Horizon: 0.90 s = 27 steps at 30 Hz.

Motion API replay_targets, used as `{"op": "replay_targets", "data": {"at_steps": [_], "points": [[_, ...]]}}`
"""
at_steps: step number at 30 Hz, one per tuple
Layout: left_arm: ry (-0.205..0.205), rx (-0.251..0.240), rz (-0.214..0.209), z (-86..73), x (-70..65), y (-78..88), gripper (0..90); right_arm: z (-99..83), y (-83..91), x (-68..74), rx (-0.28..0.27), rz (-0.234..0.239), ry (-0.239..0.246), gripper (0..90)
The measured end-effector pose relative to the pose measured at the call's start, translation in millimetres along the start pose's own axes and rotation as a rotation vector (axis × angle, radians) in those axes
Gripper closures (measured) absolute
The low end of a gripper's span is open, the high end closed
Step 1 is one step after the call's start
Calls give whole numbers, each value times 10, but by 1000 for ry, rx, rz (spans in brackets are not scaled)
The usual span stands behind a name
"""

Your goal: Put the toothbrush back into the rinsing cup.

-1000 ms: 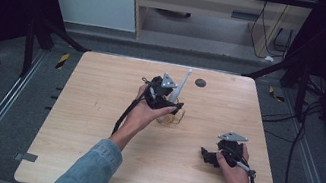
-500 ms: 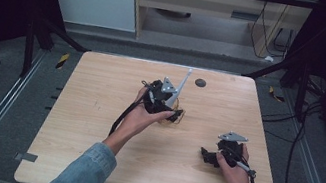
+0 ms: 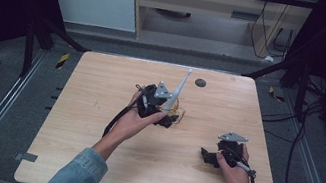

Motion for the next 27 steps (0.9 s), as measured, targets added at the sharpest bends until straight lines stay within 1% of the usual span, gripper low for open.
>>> {"op": "replay_targets", "data": {"at_steps": [1, 4, 11, 13, 15, 16, 17, 19, 22, 25, 27], "points": [[-5, 0, 2, -16, -4, 16, 38, 1, 0, 1, 0, 0, -1, 3], [-1, -7, 2, -44, 8, 66, 37, 0, 0, 1, 0, 1, 0, 4], [26, -11, 39, -123, 174, 230, 35, 0, 0, -1, -1, 0, 1, 3], [33, -13, 37, -148, 209, 271, 35, 0, 0, 1, 0, 0, -1, 3], [50, -20, 26, -173, 240, 309, 33, 0, 0, 1, 0, 0, -1, 4], [51, -20, 30, -184, 253, 320, 33, 0, 0, 1, 0, 0, -1, 3], [47, -13, 41, -204, 274, 335, 33, 0, 0, 1, 0, 0, -1, 4], [46, -10, 47, -229, 300, 355, 33, 1, 0, -1, -1, 0, 2, 4], [47, -6, 47, -289, 343, 388, 33, 0, 0, 1, -1, 1, -1, 3], [39, 15, 61, -394, 409, 402, 40, 0, 0, -1, -1, 0, 1, 3], [48, 25, 68, -457, 452, 412, 42, 0, 0, -1, -1, 0, 1, 4]]}}
Point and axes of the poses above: each handheld gripper's, and its own axes: y roughly backward along the jaws, z roughly out of its top, x roughly to its left, the point moved 5 cm from there along -y, roughly forward along the jaws, and after that the axes turned 3 degrees about y, right-handed, at the moved point
